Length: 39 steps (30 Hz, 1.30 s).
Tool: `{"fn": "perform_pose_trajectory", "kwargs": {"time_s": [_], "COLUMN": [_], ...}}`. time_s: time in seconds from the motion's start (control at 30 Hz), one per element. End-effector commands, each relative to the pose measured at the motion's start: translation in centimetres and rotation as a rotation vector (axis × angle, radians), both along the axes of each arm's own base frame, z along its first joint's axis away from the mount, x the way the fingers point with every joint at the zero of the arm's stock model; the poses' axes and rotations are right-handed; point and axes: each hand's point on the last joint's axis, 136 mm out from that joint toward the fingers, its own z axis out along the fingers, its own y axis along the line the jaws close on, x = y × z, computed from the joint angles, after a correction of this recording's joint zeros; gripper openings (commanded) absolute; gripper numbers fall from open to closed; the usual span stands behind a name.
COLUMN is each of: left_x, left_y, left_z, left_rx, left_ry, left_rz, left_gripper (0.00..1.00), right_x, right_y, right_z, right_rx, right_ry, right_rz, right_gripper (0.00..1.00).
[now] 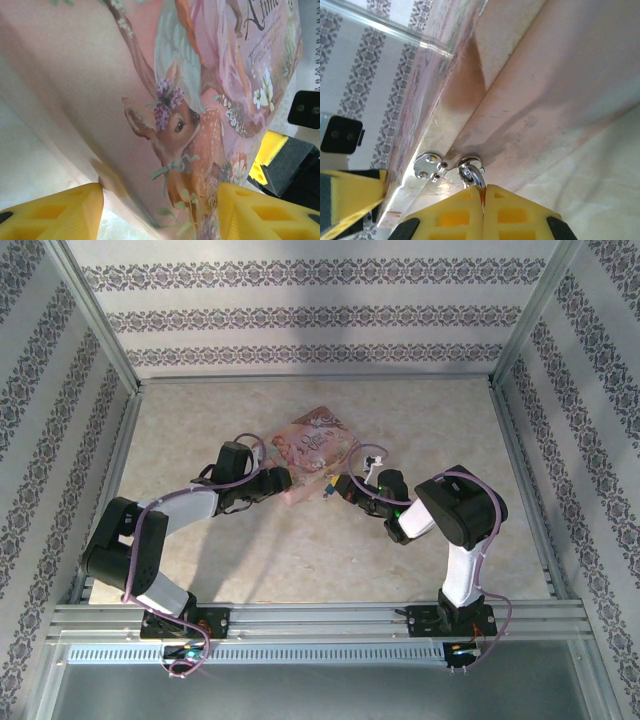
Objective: Unlock the padlock with the key
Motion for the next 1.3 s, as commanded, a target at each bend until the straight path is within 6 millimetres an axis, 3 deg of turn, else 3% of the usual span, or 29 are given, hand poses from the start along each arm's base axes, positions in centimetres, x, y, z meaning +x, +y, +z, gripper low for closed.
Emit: {"fn": "perform_pose_trajectory", "kwargs": {"time_s": [0.0, 0.23, 0.77, 1.03, 1.27], "left_x": [-2.6, -2.4, -2.1, -1.0, -0.4], "left_y": [-0.3, -0.6, -0.5, -0.2, 0.9], "left_z": [-2.5, -2.0, -0.8, 2.2, 5.9], "left_rx": [0.030, 0.008, 0.016, 0.038, 0.086], "left_ry": [0.104, 0.089, 0.061, -0.031, -0.150], "left_rz": [-0.026, -0.026, -0.028, -0.023, 0.009], "left_gripper": [0.60, 0.59, 0.61, 0.62, 0.66], "right_x": [1.7, 1.9, 1.8, 0.7, -0.7], "right_y": [-0.3, 0.3, -2.2, -4.0, -5.0], "right_z": [4.1, 4.4, 4.4, 6.0, 9.2], "right_rx": [0.100, 0.131, 0.081, 0.009, -0.127], "right_ry": [-0.093, -0.080, -0.100, -0.143, -0.223], "right_rz": [-0.100, -0.139, -0.220, -0.230, -0.205], "right_gripper": [0.00, 0.00, 0.00, 0.00, 0.00]}}
